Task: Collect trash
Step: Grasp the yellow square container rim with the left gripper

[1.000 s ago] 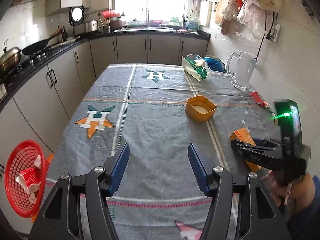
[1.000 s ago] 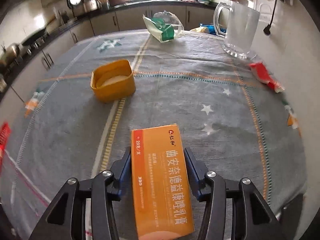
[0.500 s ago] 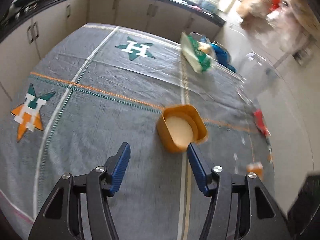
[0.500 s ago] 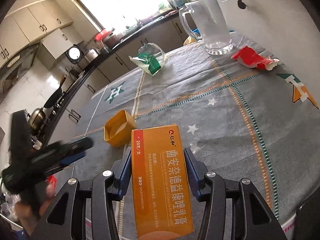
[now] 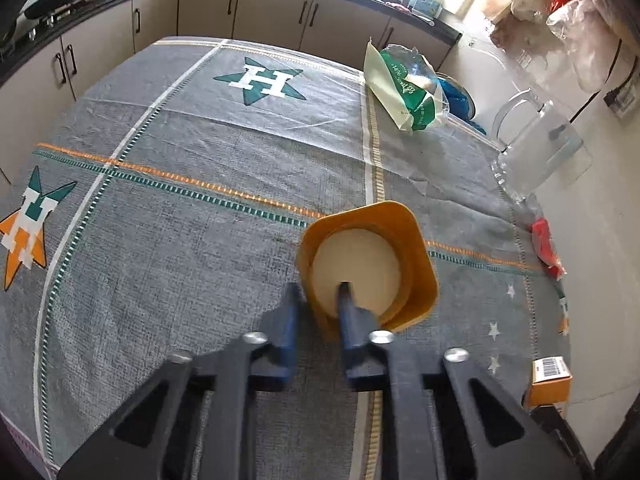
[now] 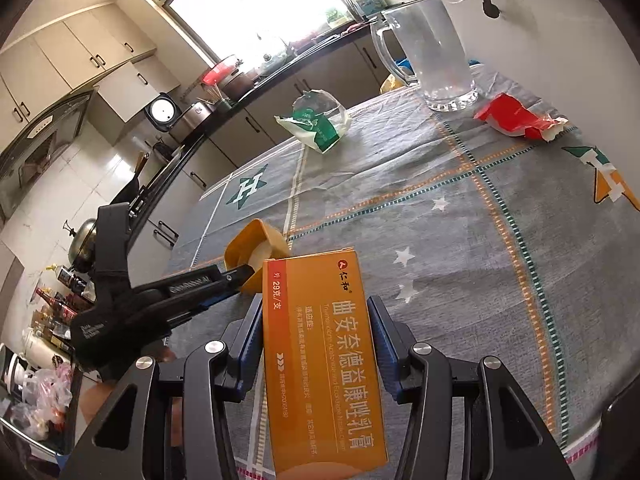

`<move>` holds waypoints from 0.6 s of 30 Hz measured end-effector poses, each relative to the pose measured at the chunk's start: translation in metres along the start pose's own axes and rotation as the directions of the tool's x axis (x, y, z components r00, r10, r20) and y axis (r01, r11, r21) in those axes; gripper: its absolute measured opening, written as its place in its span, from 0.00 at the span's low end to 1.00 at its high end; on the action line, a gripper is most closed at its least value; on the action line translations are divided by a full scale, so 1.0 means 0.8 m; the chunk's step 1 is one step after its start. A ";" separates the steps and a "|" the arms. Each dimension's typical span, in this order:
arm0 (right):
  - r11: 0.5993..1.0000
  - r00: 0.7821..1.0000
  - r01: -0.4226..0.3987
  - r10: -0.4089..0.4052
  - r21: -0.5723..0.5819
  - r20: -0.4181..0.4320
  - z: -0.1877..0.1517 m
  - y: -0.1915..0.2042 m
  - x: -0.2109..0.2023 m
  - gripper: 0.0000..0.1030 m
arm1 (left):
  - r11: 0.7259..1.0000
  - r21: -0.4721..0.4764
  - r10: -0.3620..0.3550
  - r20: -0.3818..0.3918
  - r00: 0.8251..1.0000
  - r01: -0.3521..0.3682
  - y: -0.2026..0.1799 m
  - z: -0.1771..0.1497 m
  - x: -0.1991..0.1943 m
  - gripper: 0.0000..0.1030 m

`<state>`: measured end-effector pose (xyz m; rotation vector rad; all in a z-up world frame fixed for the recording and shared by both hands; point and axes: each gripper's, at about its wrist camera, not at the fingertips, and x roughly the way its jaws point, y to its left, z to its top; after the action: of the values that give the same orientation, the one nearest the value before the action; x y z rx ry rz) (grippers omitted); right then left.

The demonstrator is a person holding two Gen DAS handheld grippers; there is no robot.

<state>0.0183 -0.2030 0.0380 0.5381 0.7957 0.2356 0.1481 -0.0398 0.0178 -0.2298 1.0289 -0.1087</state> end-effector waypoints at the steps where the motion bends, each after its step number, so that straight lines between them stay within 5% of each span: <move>1: 1.000 1.000 0.001 -0.001 -0.005 0.000 0.001 -0.001 0.002 0.52 | 1.000 0.008 0.004 0.006 1.000 -0.004 -0.001 -0.002 -0.001 0.09; 7: 1.000 1.000 0.006 -0.006 -0.027 0.020 0.001 0.002 -0.001 0.52 | 0.998 0.050 0.024 0.056 0.998 -0.026 0.008 -0.020 -0.035 0.07; 18: 0.995 0.999 0.012 -0.009 -0.100 0.036 -0.007 0.021 0.004 0.52 | 0.994 0.090 0.037 0.210 0.977 -0.057 0.073 -0.050 -0.181 0.07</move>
<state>0.0162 -0.1853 0.0416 0.4426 0.7482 0.2540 0.0383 0.0395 0.1046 -0.1263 0.8180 -0.0889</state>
